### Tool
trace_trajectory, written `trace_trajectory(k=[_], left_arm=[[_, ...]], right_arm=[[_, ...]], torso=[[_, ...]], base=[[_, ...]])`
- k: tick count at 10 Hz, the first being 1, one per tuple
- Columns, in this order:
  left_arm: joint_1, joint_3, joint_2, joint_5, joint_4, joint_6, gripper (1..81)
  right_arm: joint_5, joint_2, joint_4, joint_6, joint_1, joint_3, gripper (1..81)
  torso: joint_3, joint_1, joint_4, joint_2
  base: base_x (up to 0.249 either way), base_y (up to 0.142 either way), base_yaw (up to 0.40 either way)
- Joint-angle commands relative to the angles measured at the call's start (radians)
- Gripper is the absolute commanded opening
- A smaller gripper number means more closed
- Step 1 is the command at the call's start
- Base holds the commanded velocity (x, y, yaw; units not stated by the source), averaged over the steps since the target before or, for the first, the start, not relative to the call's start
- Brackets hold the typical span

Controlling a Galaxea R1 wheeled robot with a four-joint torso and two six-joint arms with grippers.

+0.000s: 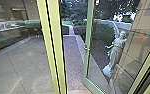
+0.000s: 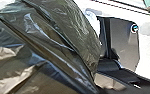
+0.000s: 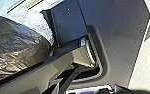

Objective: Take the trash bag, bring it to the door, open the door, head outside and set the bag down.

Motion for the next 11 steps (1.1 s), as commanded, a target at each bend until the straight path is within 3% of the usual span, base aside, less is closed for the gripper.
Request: trace_trajectory(k=[1, 11], left_arm=[[-0.057, 0.004, 0.0, 0.071, 0.007, 0.004, 1.0], [-0.056, 0.004, 0.0, 0.071, 0.007, 0.004, 1.0]], right_arm=[[-0.066, 0.003, 0.012, 0.002, 0.043, 0.013, 81.1], [-0.066, 0.003, 0.012, 0.002, 0.042, 0.013, 81.1]], torso=[[0.0, 0.0, 0.0, 0.0], [0.0, 0.0, 0.0, 0.001]], base=[[0.0, -0.119, 0.0], [0.0, -0.129, 0.0]])
